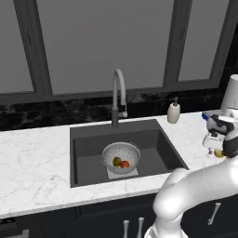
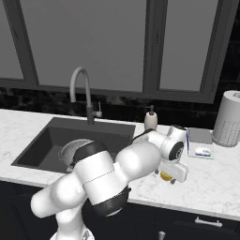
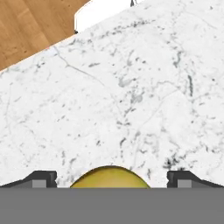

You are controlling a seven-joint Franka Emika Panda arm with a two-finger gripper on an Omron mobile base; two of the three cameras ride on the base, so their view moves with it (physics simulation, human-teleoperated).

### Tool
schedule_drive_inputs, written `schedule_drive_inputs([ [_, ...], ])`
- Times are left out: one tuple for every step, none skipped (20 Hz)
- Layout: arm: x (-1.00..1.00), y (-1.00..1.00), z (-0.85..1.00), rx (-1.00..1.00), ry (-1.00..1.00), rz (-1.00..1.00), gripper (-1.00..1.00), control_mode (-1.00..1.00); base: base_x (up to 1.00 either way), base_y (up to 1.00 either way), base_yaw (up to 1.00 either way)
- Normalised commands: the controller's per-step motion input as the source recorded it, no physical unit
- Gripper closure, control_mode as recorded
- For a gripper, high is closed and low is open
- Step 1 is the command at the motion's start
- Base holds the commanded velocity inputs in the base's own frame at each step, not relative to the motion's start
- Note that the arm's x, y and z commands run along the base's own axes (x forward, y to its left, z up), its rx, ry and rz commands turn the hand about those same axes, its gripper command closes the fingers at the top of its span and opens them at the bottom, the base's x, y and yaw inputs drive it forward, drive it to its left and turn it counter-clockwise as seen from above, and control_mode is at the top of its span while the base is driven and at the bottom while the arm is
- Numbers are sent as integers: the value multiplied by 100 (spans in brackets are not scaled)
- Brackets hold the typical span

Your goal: Put the colander in the sink, put the kiwi, kiwi, apple in the colander, and turn on the sink faucet and pour water over the colander.

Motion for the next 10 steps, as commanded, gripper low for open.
schedule_drive_inputs([
  [28,0,-23,-1,0,0,-100,-100,0,0,0],
  [26,0,-21,-1,0,0,-100,-100,0,0,0],
  [24,-6,-28,-1,2,0,-100,-100,0,0,0],
  [24,-12,-31,-1,4,-1,-100,-100,0,0,0],
  [18,-6,-31,-3,3,-1,-100,-100,0,0,0],
  [8,0,-29,-5,1,-2,100,-100,0,0,0],
  [3,0,-32,-8,2,-4,100,-100,0,0,0],
  [0,0,-36,-8,1,-5,100,-100,0,0,0],
  [0,0,-37,-7,0,-5,100,-100,0,0,0],
  [0,0,-36,-7,0,-5,100,-100,0,0,0],
])
